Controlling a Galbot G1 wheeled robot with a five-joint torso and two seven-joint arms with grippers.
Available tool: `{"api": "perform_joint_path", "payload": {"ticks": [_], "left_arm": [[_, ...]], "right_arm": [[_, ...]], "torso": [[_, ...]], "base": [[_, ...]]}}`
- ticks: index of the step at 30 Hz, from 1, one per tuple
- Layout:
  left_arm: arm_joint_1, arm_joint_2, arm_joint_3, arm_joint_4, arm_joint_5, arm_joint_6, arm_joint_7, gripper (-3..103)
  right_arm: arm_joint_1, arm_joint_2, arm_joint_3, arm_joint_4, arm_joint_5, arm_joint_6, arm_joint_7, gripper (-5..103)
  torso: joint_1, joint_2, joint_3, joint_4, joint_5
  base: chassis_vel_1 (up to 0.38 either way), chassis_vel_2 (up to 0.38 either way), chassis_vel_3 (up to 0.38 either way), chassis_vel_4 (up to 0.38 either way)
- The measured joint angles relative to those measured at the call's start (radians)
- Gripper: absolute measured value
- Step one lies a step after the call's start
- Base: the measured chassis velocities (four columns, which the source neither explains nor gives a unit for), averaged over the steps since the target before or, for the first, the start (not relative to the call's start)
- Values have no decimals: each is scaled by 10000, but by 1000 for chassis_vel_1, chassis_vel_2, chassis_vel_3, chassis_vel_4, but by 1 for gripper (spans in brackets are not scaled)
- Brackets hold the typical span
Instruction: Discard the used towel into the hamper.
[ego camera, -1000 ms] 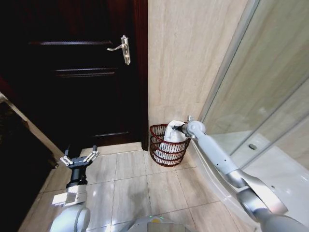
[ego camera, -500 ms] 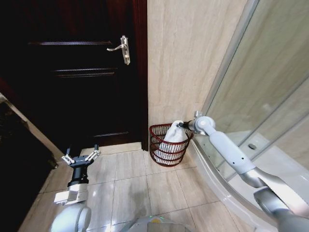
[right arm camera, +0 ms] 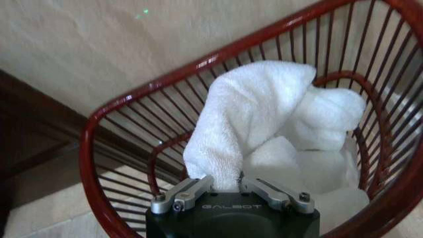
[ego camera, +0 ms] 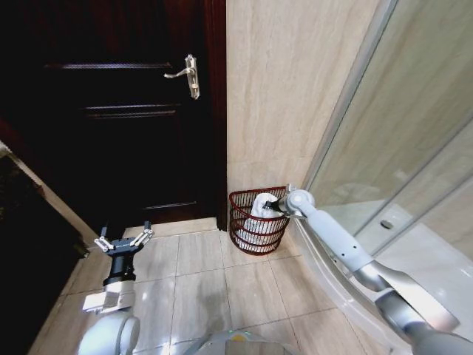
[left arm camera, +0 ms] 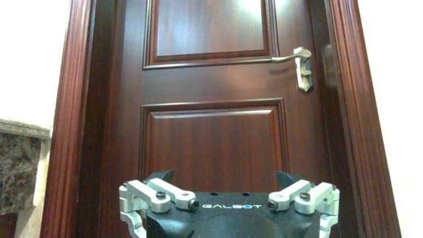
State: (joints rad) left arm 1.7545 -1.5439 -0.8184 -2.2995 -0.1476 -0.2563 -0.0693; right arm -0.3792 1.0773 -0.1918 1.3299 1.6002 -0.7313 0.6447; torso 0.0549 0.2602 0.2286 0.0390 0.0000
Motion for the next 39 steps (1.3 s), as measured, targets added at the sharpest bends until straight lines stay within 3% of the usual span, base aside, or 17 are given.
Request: {"api": "perform_joint_path", "payload": {"ticks": [17, 25, 26, 29, 32, 34, 35, 39], "left_arm": [[25, 62, -129, 105, -172, -156, 91, 100], [-76, 260, -79, 317, -268, -127, 115, 100], [-76, 260, -79, 317, -268, -127, 115, 100], [-209, 361, 53, 403, -287, -58, 119, 100], [-315, 411, 162, 450, -286, -5, 117, 100], [-430, 435, 288, 465, -293, 116, 100, 100], [-430, 435, 288, 465, -293, 116, 100, 100], [-620, 498, 430, 524, -305, 283, 65, 100]], "right_arm": [[-400, 581, 93, -795, -1668, 22, -619, 3], [-548, 581, 432, -317, -2536, 152, -933, 35], [-548, 581, 432, -317, -2536, 152, -933, 35], [-451, 476, 507, 48, -2927, 253, -936, 51], [-444, 393, 604, 308, -3093, 294, -920, 57], [-555, 275, 750, 685, -3658, 524, -953, 68], [-555, 275, 750, 685, -3658, 524, -953, 68], [-975, -43, 972, 1493, -4801, 1424, -1366, 84]], "torso": [[0, 5, 1, 2, -3], [3, 4, 3, 0, -3], [3, 4, 3, 0, -3], [3, 4, 3, 1, -1], [2, 4, 3, 1, 0], [2, 4, 2, 1, -1], [2, 4, 2, 1, -1], [1, 4, 2, -1, 0]], "base": [[0, 0, 0, 0], [0, 0, 0, 0], [0, 0, 0, 0], [0, 0, 0, 0], [0, 0, 0, 0], [0, 0, 0, 0], [0, 0, 0, 0], [0, 0, 0, 0]]}}
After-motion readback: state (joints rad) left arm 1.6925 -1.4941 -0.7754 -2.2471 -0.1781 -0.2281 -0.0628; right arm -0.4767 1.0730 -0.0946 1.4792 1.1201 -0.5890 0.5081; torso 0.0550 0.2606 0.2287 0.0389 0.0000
